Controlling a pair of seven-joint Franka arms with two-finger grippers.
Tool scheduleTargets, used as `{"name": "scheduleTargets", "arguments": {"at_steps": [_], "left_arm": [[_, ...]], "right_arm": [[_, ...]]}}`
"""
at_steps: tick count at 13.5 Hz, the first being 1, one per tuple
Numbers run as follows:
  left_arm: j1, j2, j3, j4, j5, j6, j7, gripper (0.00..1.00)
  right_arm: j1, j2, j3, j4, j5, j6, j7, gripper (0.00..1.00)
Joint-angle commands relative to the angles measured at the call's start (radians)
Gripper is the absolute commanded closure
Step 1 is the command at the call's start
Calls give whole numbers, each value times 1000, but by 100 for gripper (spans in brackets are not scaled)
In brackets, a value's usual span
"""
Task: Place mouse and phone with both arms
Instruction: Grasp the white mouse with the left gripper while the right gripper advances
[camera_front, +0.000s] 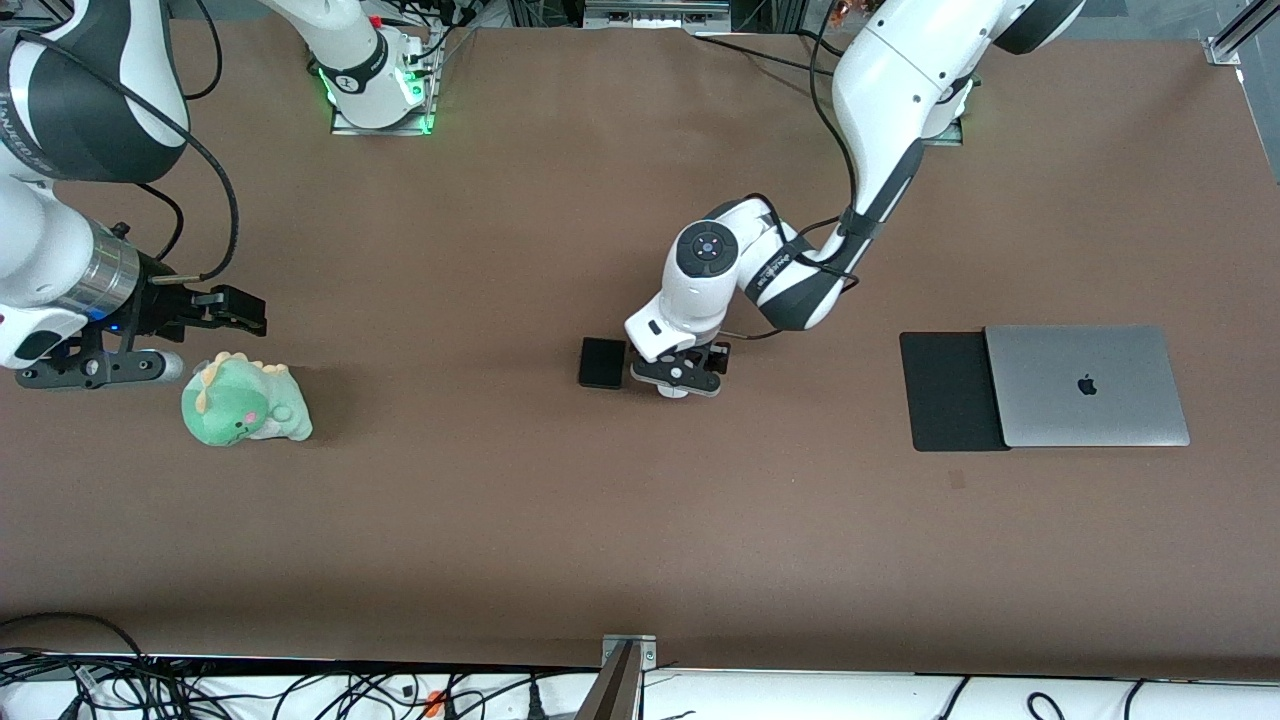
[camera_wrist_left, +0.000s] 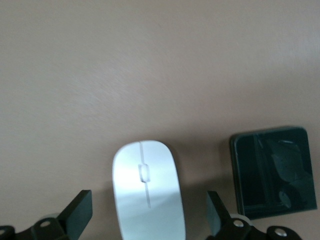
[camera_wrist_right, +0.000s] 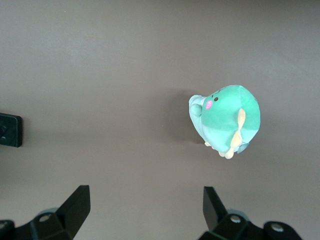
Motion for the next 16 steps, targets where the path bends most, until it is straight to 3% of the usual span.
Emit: {"name": "scheduleTargets", "arguments": {"at_steps": [1, 5, 6, 7, 8, 12, 16], "left_arm": [[-26, 41, 27, 22, 32, 12, -25, 0], [-26, 57, 35, 20, 33, 47, -51, 0], [-26, 55, 35, 20, 38, 47, -53, 17], [-26, 55, 35, 20, 38, 46, -53, 44], [-26, 55, 35, 20, 39, 47, -53, 63], [-18, 38, 34, 20, 38, 33, -50, 81], [49, -59, 32, 34, 27, -132, -44, 86]], "right_arm": [[-1, -6, 2, -3, 3, -10, 5, 0], [4, 0, 2, -3, 13, -9, 12, 0], [5, 0, 2, -3, 17, -9, 16, 0], [11, 3, 2, -3, 17, -9, 16, 0], [13, 8, 4, -2, 17, -9, 16, 0], [30, 17, 2, -3, 17, 2, 12, 0], [56, 46, 4, -1, 19, 31, 17, 0]]}}
